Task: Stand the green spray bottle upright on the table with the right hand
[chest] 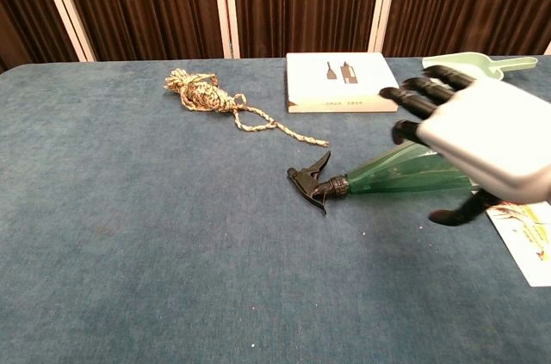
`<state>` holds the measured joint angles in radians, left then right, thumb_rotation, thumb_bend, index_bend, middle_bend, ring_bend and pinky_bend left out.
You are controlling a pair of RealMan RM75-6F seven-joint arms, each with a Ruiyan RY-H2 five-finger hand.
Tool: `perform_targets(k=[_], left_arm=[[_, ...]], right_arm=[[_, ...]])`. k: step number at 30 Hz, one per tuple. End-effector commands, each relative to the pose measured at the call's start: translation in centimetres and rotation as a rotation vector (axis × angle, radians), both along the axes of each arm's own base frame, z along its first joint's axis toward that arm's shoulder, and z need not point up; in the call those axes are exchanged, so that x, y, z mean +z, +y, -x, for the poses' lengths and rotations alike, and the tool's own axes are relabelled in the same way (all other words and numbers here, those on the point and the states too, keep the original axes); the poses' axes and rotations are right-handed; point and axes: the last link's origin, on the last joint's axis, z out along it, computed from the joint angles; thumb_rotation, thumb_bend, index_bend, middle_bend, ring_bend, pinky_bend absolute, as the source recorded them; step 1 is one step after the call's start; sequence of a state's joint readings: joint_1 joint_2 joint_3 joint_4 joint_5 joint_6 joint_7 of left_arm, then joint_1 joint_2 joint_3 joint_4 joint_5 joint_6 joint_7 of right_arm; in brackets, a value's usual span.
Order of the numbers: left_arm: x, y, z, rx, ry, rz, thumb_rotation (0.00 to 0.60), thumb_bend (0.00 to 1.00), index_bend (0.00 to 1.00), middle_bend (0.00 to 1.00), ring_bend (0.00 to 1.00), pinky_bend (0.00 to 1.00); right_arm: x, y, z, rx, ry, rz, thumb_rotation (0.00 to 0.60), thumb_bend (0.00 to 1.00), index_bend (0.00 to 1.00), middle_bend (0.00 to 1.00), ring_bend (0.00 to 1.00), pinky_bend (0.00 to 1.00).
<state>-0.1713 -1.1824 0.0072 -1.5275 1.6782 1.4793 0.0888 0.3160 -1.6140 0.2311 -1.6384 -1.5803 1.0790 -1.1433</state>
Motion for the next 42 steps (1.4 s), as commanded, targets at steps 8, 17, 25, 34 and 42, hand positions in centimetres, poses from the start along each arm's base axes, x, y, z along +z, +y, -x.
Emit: perform_targets(k=[8, 17, 25, 34, 42], left_arm=[[-0.5, 0.7, 0.0, 0.011, 0.018, 0.018, 0.600, 0.06, 0.00, 0.00, 0.00, 0.05], [-1.2, 1.7, 0.1, 0.038, 0.038, 0.037, 0.600, 0.06, 0.00, 0.00, 0.00, 0.05], [-1.4, 1.9, 0.2, 0.055, 0.044, 0.034, 0.600, 0.06, 0.00, 0.00, 0.00, 0.05], [-1.3, 2.0, 0.4, 0.071, 0.050, 0.021, 0.600, 0.06, 0.00, 0.00, 0.00, 0.05], [-1.1, 2.2, 0.6, 0.085, 0.047, 0.016, 0.600, 0.06, 0.00, 0.00, 0.00, 0.05]], right_arm=[[-1.5, -3.8, 0.4, -0.019, 0.107, 0.015, 0.600, 0.23, 0.30, 0.00, 0.00, 0.00], [-1.6, -5.3, 1.3, -0.025, 0.195, 0.033, 0.600, 0.24, 0.29, 0.00, 0.00, 0.00], [-2.9, -5.7, 1.0, -0.035, 0.192, -0.006, 0.600, 0.24, 0.29, 0.00, 0.00, 0.00], [-4.9, -6.5, 0.8, -0.021, 0.231, -0.045, 0.600, 0.27, 0.31, 0.00, 0.00, 0.00], [-5.5, -7.9, 1.2, -0.025, 0.252, -0.046, 0.600, 0.45, 0.52, 0.00, 0.00, 0.00]])
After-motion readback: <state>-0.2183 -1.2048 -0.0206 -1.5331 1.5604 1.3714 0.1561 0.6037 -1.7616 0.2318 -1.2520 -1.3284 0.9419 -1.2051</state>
